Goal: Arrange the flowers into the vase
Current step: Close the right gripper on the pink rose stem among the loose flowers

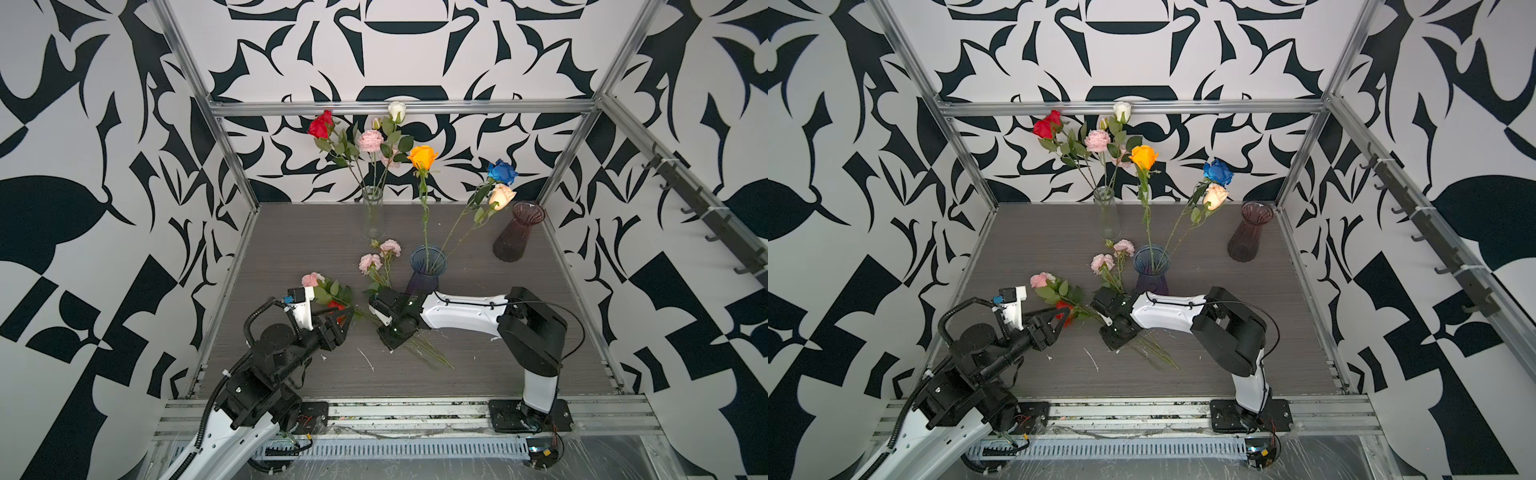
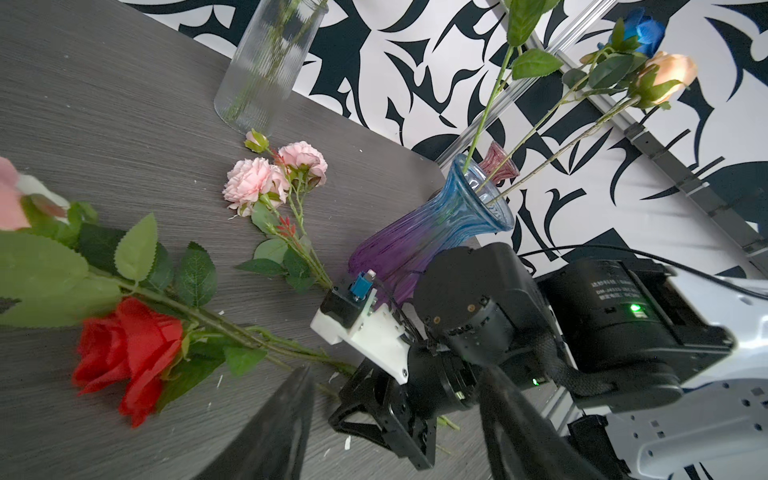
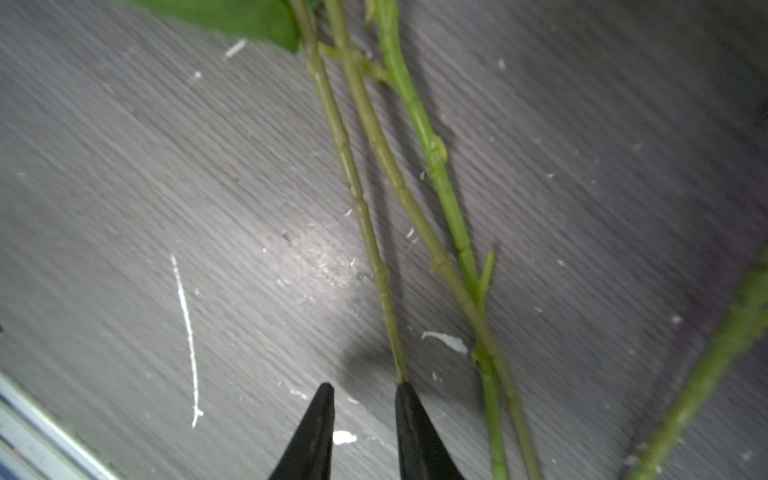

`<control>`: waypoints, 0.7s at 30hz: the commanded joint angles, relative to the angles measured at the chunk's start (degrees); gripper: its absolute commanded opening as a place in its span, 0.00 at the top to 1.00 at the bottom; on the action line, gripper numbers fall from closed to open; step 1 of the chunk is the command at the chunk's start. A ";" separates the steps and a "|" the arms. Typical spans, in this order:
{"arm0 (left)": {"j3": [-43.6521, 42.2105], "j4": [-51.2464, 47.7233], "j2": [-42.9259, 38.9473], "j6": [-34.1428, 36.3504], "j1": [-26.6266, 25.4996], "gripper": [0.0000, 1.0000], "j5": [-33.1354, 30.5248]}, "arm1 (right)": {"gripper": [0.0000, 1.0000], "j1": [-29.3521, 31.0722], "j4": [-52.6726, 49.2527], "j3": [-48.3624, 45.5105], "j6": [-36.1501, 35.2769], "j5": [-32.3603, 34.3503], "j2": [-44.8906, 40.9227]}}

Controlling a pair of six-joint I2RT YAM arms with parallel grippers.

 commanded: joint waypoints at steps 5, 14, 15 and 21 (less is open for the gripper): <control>0.63 0.46 2.74 0.04 0.03 0.34 0.00 | 0.73 0.03 -1.56 1.43 -1.49 -0.04 1.78; 0.64 0.89 3.40 -0.71 0.03 0.34 -0.26 | 0.72 0.09 -0.78 1.01 -2.07 0.61 -3.83; 0.58 1.13 3.54 -0.82 0.00 0.34 -0.36 | 0.71 0.08 -1.14 1.38 -2.27 1.14 -4.64; 0.42 2.43 4.88 -1.63 0.02 0.34 0.13 | 0.68 -0.96 -3.83 3.08 -3.70 2.78 -5.58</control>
